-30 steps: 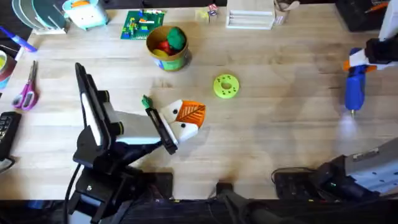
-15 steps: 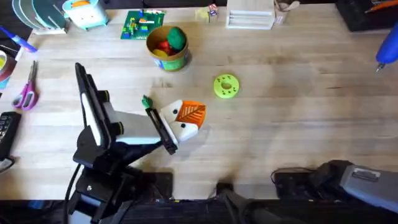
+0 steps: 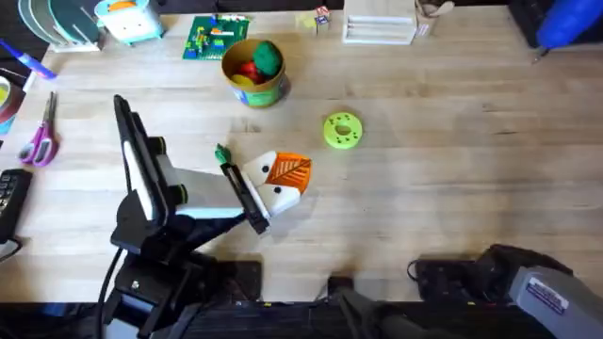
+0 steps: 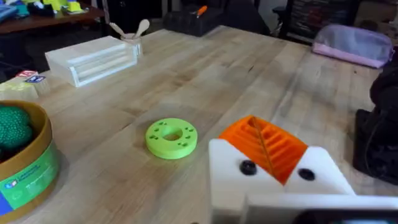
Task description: Pick up the gripper from the table and insert it into the empty holder that is missing its gripper. Then pick up a screw, insert it into the mounting hole, and use the screwdriver to tighten it. Finally, clean up the table by picking up the vegetable and placing it into the bucket.
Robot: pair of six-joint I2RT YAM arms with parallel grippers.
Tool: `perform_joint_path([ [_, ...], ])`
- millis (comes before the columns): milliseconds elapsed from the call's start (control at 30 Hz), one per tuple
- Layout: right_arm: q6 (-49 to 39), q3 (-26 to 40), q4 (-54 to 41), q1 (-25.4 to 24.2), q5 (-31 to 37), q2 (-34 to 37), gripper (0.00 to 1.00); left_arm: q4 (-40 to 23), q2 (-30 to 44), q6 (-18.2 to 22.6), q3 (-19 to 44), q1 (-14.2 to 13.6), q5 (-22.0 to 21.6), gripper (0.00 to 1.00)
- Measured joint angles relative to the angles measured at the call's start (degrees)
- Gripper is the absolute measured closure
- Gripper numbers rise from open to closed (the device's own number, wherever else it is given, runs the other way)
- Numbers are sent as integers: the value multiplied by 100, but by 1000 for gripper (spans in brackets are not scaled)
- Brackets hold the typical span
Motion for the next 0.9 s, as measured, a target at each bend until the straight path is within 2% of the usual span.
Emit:
perform_joint_path([
  [233, 758, -1559, 2112, 1443, -327, -775, 978, 2, 0, 0, 0, 0, -2, 995],
  [467, 1570, -2967, 4646, 2924, -730, -724, 978, 2, 0, 0, 0, 0, -2, 995],
  [900, 1890, -3159, 6249, 5454, -870, 283, 978, 2, 0, 0, 0, 0, -3, 995],
])
